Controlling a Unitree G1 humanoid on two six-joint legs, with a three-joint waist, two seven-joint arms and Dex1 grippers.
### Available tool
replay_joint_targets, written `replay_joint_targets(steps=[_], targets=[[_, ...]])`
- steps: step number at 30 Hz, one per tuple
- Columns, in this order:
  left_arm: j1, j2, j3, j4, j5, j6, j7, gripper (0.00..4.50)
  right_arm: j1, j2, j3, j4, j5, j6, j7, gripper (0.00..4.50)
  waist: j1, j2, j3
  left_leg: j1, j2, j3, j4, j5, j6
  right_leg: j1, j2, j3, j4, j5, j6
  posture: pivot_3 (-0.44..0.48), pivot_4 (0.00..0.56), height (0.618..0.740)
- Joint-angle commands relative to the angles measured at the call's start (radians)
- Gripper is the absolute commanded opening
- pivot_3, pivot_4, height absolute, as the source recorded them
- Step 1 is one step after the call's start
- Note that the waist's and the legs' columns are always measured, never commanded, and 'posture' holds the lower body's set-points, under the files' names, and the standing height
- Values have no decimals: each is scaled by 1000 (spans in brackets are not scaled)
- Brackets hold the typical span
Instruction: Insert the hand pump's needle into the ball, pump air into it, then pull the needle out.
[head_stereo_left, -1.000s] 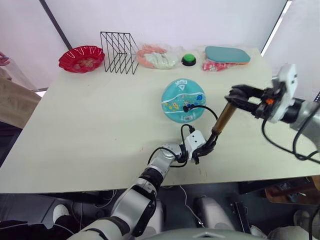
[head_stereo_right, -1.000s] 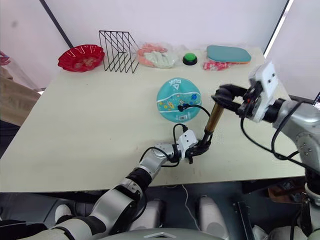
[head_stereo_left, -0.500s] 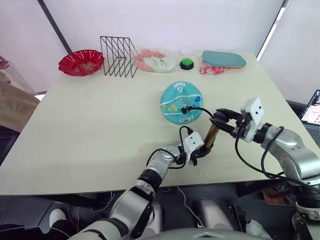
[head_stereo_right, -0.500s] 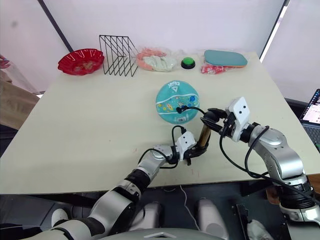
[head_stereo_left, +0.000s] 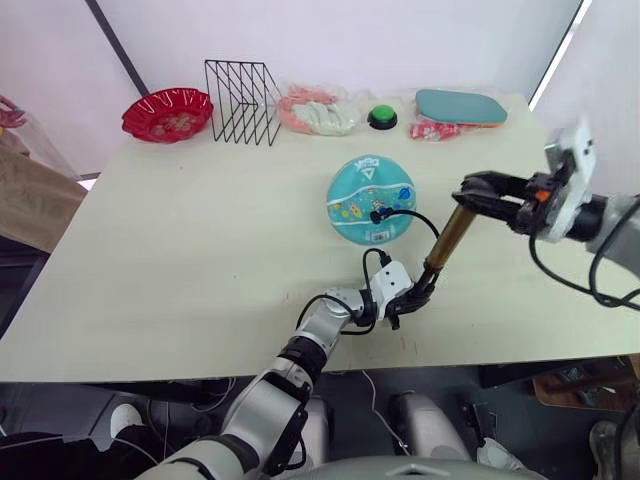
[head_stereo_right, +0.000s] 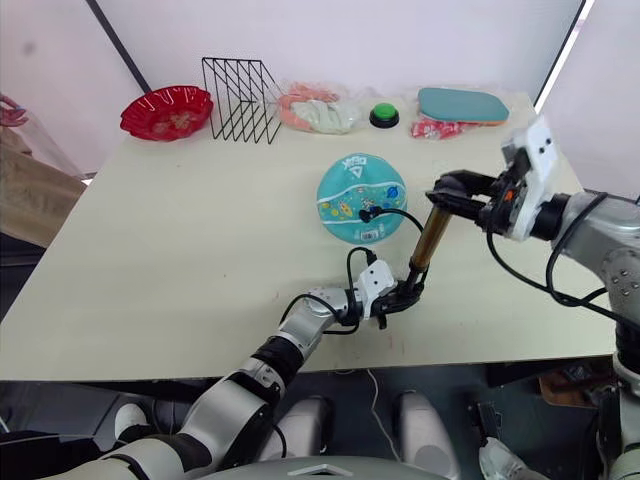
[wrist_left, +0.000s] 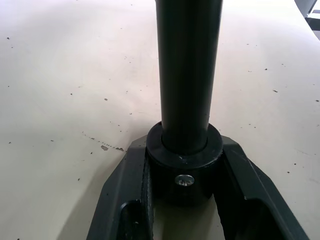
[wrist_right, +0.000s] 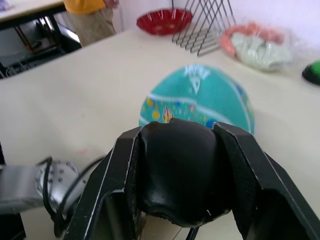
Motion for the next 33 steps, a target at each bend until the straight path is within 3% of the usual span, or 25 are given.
replay_joint_targets(steps=[1,6,15,28,33], targets=[[39,19,-7,66,28,47,14,1071,-88,-28,-93,-35,84,9,-10,1639,1,-1,1,0,0,0,0,0,0,0,0,0,0,0,0,0,150,740],[38,22,-5,66,26,47,11,1071,-79,-37,-67,-36,69,9,-19,1639,0,-1,1,-1,0,0,0,0,0,0,0,0,0,1,1,0,150,740],[49,18,-7,53,25,50,17,1071,105,25,50,-54,-48,-100,11,1639,-4,-2,-1,2,1,0,0,0,0,1,1,0,0,2,4,0,150,740],[39,17,-6,49,22,53,15,1071,349,187,389,240,-433,-456,150,1639,-8,-10,-15,7,3,0,-1,0,0,4,4,0,0,0,0,0,150,740],[35,17,-3,49,23,55,13,1071,342,184,372,233,-459,-491,177,1639,-9,-14,-22,12,5,-1,-1,0,0,10,4,-1,0,-1,0,0,150,740]])
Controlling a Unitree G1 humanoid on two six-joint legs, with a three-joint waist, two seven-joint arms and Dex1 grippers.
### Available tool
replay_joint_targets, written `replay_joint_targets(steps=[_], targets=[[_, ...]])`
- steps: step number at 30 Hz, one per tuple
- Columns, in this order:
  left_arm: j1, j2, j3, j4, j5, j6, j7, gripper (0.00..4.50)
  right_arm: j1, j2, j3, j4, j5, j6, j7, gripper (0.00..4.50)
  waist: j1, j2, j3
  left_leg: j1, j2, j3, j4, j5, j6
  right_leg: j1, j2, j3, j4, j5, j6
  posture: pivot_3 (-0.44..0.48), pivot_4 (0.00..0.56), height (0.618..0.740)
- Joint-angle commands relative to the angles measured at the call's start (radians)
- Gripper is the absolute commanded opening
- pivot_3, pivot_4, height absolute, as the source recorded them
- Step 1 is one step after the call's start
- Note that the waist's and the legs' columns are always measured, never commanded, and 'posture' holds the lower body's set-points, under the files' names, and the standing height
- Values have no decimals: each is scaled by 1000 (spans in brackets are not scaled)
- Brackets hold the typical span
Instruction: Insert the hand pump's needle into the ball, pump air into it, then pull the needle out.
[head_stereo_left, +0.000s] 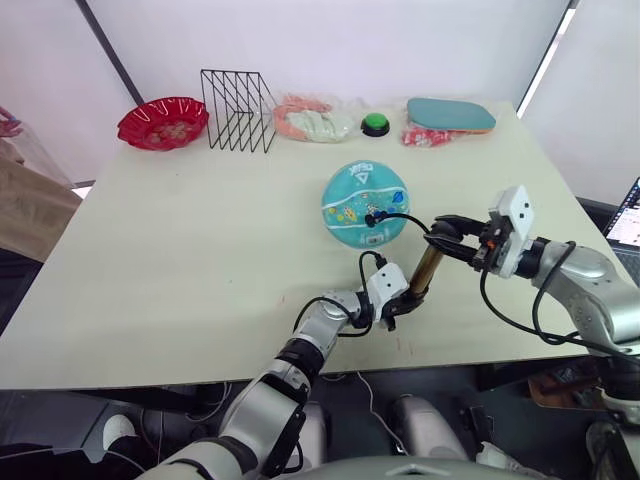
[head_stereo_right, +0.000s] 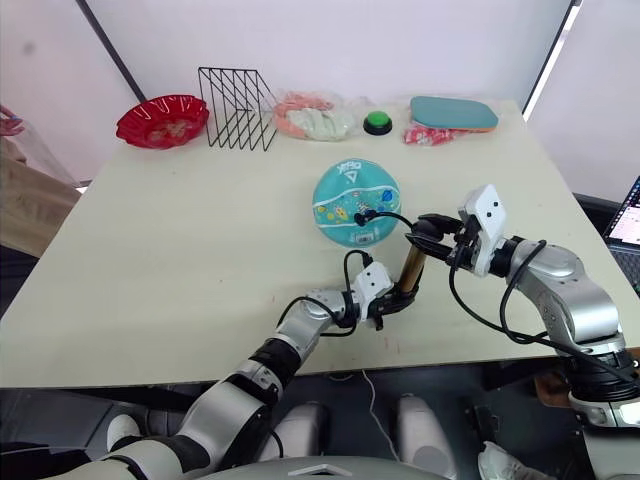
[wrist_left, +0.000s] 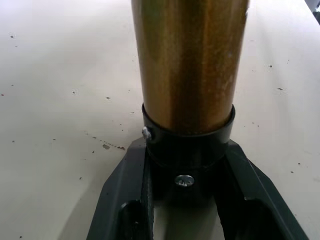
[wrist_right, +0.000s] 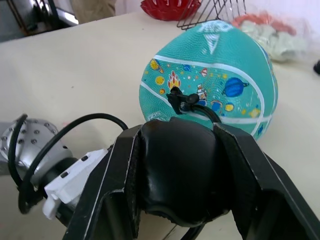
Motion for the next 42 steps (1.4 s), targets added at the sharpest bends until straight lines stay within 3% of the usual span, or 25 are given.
replay_joint_targets(steps=[1,8,11,13,22,32,42], targets=[[24,7,-3,44,12,34,-9,1071,47,-19,75,35,-42,71,35,1639,0,0,0,0,0,0,0,0,0,0,0,0,0,0,0,0,150,740],[26,7,-4,50,15,29,-9,1071,-63,-108,-101,-111,117,207,38,1638,6,4,5,-5,-1,-1,0,0,0,-4,-1,0,-1,0,0,0,150,740],[26,7,-3,56,16,24,-10,1071,-194,-172,-220,-182,267,357,-6,1638,11,11,13,-10,-4,0,1,0,0,-7,-3,1,-1,1,1,0,150,740],[25,6,-4,59,15,21,-10,1071,-244,-191,-264,-199,321,407,-27,1638,13,16,19,-12,-5,0,1,0,0,-9,-5,1,-1,3,4,0,150,740],[23,5,-7,68,15,12,-17,1071,-386,-219,-372,-178,455,545,-120,1638,16,15,20,-19,-6,-1,2,0,0,-15,-5,0,-1,3,5,0,150,740],[30,13,-6,55,11,14,-22,1070,-211,-162,-213,-208,334,452,-93,1638,8,14,18,-17,-5,-1,2,0,0,-14,-4,0,0,3,5,0,150,740],[47,12,-7,21,7,28,-13,1070,34,-13,135,-15,-7,171,-41,1638,0,4,4,-4,0,0,-1,0,0,-5,0,0,0,0,0,0,150,740]])
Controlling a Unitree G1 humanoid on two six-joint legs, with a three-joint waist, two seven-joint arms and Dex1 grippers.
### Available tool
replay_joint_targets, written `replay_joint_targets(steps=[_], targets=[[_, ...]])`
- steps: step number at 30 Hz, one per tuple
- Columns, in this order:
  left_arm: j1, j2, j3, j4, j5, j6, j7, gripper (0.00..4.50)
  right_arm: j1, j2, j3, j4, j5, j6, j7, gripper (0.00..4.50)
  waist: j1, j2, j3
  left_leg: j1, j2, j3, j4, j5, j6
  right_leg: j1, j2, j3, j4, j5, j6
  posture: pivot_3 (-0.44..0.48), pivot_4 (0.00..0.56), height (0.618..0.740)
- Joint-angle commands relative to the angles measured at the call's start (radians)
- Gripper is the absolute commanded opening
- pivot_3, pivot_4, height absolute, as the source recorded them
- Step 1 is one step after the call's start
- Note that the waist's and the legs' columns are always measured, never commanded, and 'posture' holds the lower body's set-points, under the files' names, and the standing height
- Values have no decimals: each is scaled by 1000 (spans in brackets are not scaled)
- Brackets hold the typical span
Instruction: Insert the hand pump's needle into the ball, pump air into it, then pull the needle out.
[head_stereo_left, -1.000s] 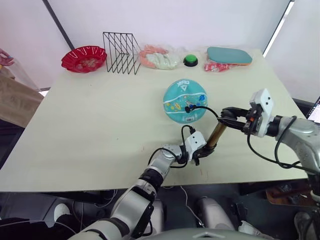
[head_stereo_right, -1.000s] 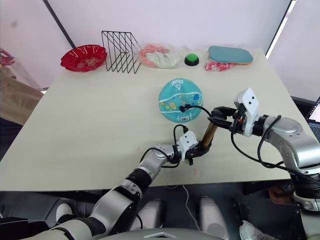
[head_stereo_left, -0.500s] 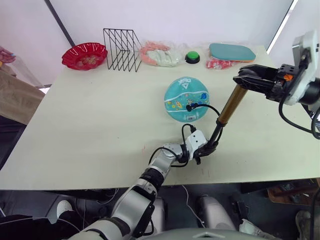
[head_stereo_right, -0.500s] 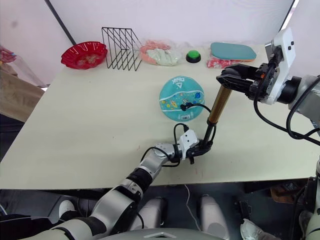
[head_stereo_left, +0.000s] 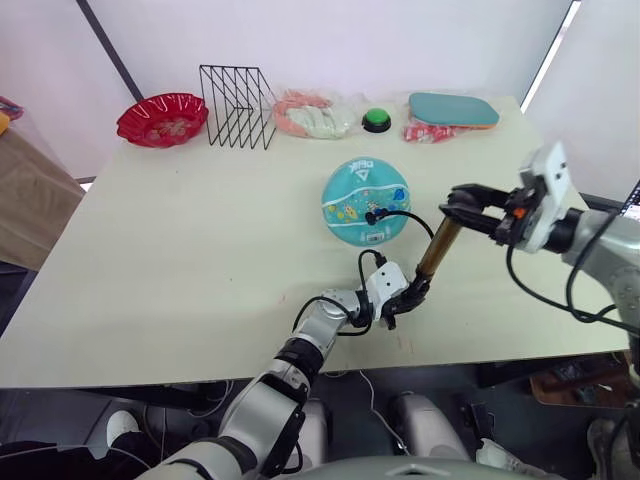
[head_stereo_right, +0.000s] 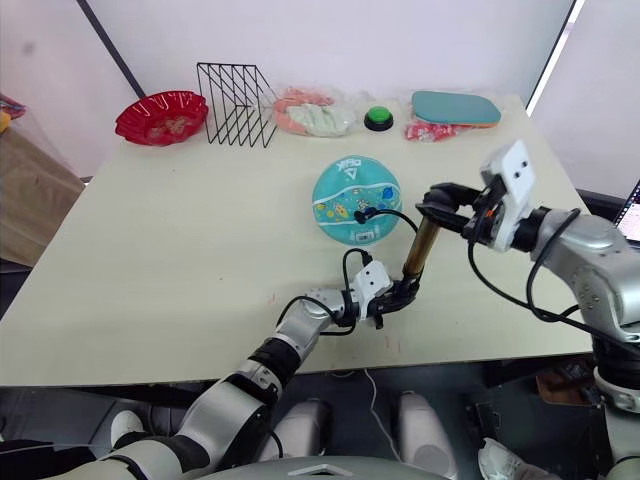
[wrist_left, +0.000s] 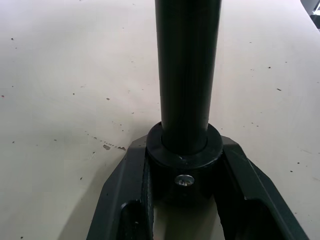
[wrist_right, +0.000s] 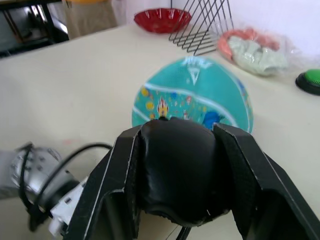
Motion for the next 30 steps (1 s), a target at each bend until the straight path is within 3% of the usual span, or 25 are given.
replay_joint_targets(steps=[1,6,13,19,24,30], targets=[[34,8,-8,30,16,46,-4,1070,91,33,201,111,-122,-21,42,1638,0,0,-1,0,0,0,0,0,0,0,0,0,0,0,0,0,150,740],[31,14,-5,32,15,52,-6,1070,89,57,184,122,-142,-40,64,1638,-2,-3,-6,4,1,0,0,0,0,4,0,0,0,0,0,0,150,740],[28,12,-5,38,15,53,-4,1070,27,-24,13,-5,-19,40,90,1638,2,-2,-5,3,1,0,0,0,0,3,0,0,0,0,0,0,150,740],[28,11,-5,45,17,49,-9,1070,-106,-132,-166,-100,175,212,85,1638,12,9,9,-6,-4,0,1,0,0,-3,-3,1,-1,0,0,0,150,740],[26,10,-8,53,18,42,-11,1070,-274,-186,-280,-71,296,315,49,1638,13,10,13,-8,-4,0,1,0,0,-5,-4,1,-1,3,4,0,150,740],[21,8,-12,59,18,35,-15,1070,-359,-209,-295,-27,324,360,26,1638,12,10,16,-8,-4,0,1,0,0,-5,-4,1,-1,0,0,0,150,740]])
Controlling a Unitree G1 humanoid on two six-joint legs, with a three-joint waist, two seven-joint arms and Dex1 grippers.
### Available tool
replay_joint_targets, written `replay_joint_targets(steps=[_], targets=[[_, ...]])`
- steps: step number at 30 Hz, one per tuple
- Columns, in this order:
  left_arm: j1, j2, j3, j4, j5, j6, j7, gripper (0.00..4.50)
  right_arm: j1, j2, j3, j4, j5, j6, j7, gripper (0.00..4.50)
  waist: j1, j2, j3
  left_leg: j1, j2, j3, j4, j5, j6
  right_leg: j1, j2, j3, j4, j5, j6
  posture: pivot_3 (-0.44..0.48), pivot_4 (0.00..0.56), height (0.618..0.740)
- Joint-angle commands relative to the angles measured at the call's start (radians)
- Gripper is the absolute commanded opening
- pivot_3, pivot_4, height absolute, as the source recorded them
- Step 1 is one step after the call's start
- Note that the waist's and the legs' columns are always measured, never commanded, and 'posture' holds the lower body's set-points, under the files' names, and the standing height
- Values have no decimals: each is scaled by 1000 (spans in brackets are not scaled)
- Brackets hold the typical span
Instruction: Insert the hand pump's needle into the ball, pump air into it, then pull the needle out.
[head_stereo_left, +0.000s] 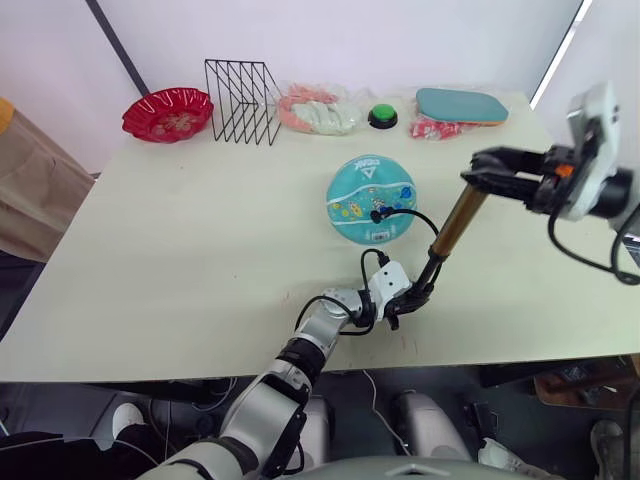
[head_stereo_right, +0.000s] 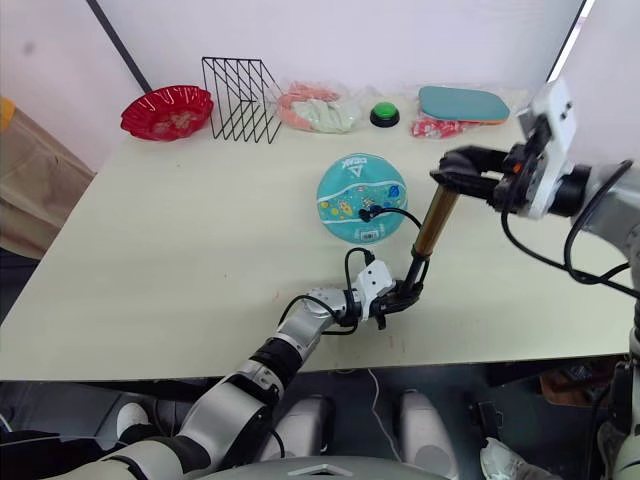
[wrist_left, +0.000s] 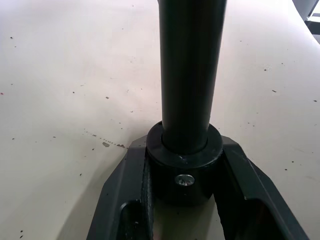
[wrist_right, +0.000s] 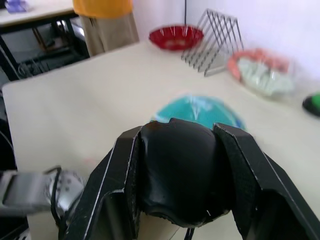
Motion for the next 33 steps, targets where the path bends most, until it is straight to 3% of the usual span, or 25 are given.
replay_joint_targets(steps=[1,10,22,26,33], targets=[[28,17,-10,77,29,37,4,1070,-48,-4,-52,0,36,-5,-16,1638,-1,0,0,0,0,1,0,0,0,0,0,0,0,0,0,0,150,740],[26,22,-8,75,26,38,1,1070,162,51,120,-46,-127,-138,7,1638,-5,-1,-2,2,0,1,0,0,0,1,0,0,0,2,4,0,150,740],[40,22,-11,46,24,42,2,1070,389,253,424,198,-445,-436,40,1638,-14,-9,-16,8,4,1,0,0,0,5,4,0,1,0,0,0,150,740],[43,22,-12,41,24,46,3,1070,384,261,409,205,-460,-452,54,1638,-15,-11,-20,11,4,1,-1,0,0,8,4,0,1,0,0,0,150,740],[40,20,-9,51,21,51,7,1070,309,183,221,71,-295,-354,95,1638,-9,-9,-17,9,4,0,-1,0,0,7,4,-1,0,0,0,0,150,740]])
